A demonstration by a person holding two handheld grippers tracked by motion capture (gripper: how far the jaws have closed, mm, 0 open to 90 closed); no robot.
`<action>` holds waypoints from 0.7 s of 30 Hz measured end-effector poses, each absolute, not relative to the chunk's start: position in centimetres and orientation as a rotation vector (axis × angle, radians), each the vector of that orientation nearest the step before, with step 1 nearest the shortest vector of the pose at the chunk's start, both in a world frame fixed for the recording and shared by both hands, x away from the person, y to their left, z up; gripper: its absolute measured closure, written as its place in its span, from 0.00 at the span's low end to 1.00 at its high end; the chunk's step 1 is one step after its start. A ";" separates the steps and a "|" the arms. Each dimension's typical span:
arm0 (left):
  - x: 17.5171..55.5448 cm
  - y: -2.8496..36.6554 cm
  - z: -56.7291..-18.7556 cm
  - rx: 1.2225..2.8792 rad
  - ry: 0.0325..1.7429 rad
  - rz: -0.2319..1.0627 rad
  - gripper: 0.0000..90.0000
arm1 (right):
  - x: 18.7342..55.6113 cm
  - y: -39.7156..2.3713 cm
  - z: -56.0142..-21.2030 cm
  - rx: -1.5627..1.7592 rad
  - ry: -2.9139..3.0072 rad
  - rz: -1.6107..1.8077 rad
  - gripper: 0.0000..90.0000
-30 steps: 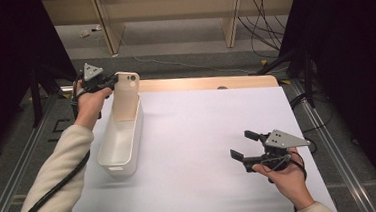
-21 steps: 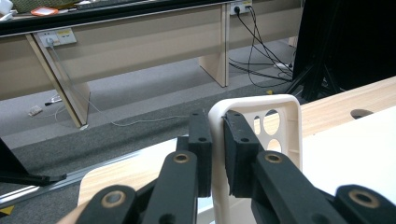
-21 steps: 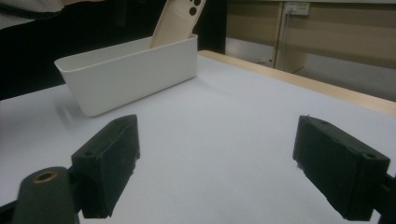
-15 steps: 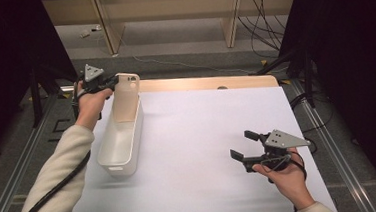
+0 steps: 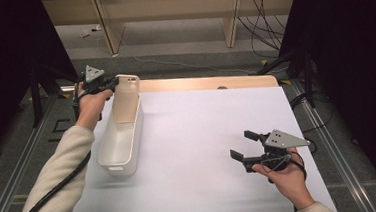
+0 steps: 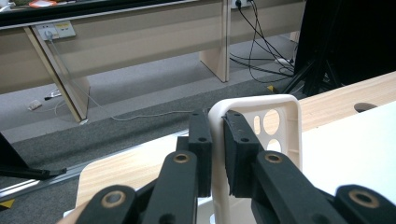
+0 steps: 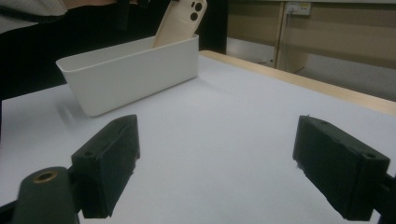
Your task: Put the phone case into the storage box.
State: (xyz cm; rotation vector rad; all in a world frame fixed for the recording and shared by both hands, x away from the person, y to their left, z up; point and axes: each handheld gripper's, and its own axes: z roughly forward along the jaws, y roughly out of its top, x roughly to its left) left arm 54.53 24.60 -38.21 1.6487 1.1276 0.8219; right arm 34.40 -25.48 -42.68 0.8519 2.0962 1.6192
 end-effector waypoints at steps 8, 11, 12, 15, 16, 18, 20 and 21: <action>54.6 24.7 -38.6 1.656 1.142 0.810 0.91 | 34.4 -25.5 -42.7 0.849 2.097 1.616 0.18; 54.7 24.7 -38.7 1.659 1.146 0.808 0.91 | 34.3 -25.6 -42.6 0.855 2.124 1.603 0.18; 54.7 24.7 -38.8 1.659 1.147 0.807 0.91 | 34.4 -25.5 -42.7 0.851 2.104 1.615 0.18; 54.8 24.8 -39.0 1.665 1.153 0.804 0.91 | 34.5 -25.5 -42.7 0.840 2.089 1.609 0.18; 54.8 24.8 -39.1 1.669 1.157 0.803 0.91 | 34.4 -25.5 -42.7 0.855 2.099 1.610 0.18; 54.8 24.8 -39.3 1.670 1.160 0.798 0.91 | 34.4 -25.4 -42.7 0.854 2.104 1.617 0.18; 54.9 24.8 -39.4 1.674 1.161 0.797 0.91 | 34.4 -25.4 -42.7 0.853 2.100 1.611 0.18; 54.9 24.8 -39.5 1.672 1.165 0.794 0.91 | 34.4 -25.4 -42.7 0.854 2.102 1.611 0.18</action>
